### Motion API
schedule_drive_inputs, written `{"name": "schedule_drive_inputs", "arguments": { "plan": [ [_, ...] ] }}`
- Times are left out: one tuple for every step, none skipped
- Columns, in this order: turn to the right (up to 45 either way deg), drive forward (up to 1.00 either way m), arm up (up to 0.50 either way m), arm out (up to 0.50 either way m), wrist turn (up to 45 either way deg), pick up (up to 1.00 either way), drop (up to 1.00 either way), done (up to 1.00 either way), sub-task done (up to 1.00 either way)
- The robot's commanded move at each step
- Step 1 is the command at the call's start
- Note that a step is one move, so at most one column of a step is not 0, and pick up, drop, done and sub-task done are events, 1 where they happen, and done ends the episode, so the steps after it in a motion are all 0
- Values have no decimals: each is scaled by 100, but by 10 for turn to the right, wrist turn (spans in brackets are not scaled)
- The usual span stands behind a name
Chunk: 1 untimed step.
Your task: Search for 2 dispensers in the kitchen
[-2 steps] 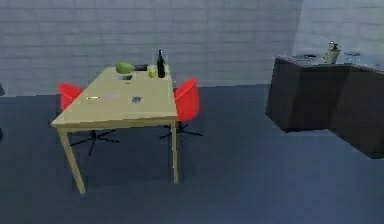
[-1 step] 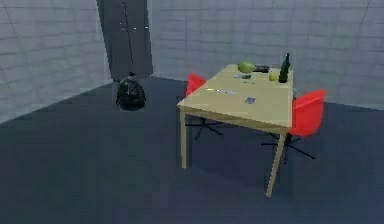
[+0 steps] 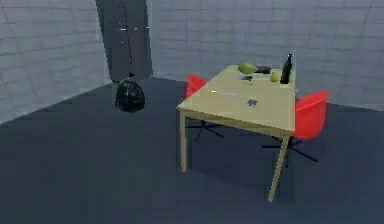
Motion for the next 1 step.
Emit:
{"name": "schedule_drive_inputs", "arguments": {
  "plan": [
    [450,0,0,0,0,0,0,0,0]
  ]
}}
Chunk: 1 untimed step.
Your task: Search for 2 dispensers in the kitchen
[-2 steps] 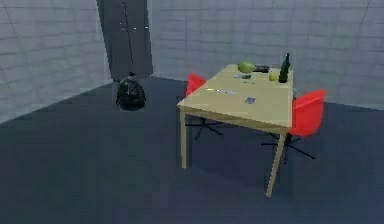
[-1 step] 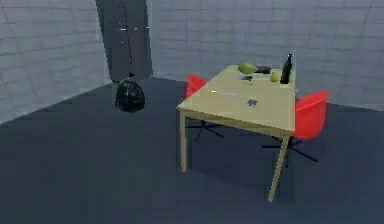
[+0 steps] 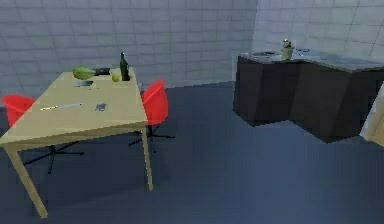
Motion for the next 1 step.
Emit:
{"name": "schedule_drive_inputs", "arguments": {
  "plan": [
    [240,0,0,0,0,0,0,0,0]
  ]
}}
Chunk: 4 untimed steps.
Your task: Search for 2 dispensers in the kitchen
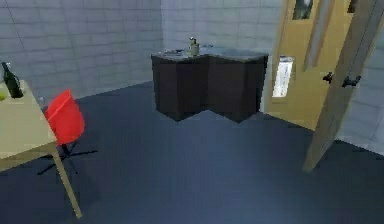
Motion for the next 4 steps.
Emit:
{"name": "schedule_drive_inputs", "arguments": {
  "plan": [
    [0,45,0,0,0,0,0,0,0],
    [120,0,0,0,0,0,0,0,0],
    [0,100,0,0,0,0,0,0,0],
    [0,55,0,0,0,0,0,0,0]
  ]
}}
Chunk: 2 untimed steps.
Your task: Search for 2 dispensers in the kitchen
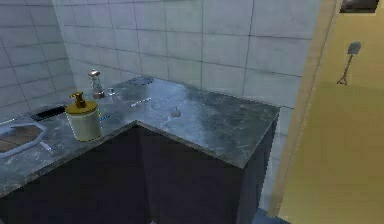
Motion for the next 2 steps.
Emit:
{"name": "schedule_drive_inputs", "arguments": {
  "plan": [
    [-270,0,0,0,0,0,0,0,0],
    [0,0,0,0,0,0,0,0,100]
  ]
}}
